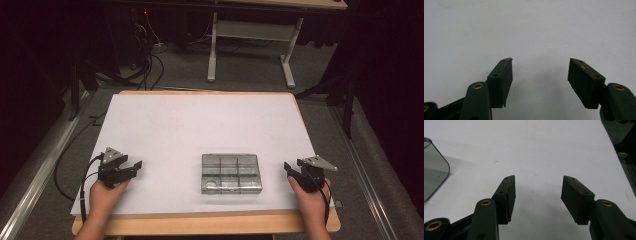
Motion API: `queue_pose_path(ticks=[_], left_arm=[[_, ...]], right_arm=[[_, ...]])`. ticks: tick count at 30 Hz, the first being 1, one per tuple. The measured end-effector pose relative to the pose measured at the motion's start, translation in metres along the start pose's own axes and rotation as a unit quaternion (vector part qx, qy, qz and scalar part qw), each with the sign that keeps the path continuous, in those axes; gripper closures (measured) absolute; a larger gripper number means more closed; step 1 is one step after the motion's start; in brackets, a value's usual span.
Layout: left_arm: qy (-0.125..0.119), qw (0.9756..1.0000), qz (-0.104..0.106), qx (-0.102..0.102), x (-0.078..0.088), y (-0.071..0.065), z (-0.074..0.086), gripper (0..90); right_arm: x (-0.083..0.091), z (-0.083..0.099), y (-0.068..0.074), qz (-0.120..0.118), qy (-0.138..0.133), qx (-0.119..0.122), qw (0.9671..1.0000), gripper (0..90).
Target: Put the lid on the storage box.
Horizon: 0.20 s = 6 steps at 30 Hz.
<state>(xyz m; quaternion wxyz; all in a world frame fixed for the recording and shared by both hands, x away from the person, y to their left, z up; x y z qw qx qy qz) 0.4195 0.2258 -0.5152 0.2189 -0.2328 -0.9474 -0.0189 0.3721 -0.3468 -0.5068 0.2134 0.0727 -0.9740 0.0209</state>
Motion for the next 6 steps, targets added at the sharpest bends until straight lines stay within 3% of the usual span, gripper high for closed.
queue_pose_path(ticks=[2, 4, 6], left_arm=[[-0.015, 0.9996, -0.009, -0.022, 0.0027, -0.0037, -0.0003, 36.7], [-0.012, 0.9989, -0.012, -0.044, 0.0023, -0.0076, 0.0003, 36.1], [-0.013, 0.9985, -0.012, -0.052, 0.0023, -0.0091, 0.0005, 33.6]], right_arm=[[0.0017, -0.0003, 0.0001, 0.009, -0.010, 0.003, 0.9999, 47.8], [0.0028, 0.0003, 0.0007, 0.012, -0.016, 0.005, 0.9998, 47.8], [0.0042, 0.0001, 0.0006, 0.013, -0.024, 0.005, 0.9996, 48.1]])
Point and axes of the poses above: each handheld gripper's, and its own axes: x roughly backward along the jaws, z roughly out of its underside, y roughly to its left, the point moved 5 cm from there along -x, roughly forward along the jaws, and after that the axes turned 10 degrees about -y, right-handed, at the moved point
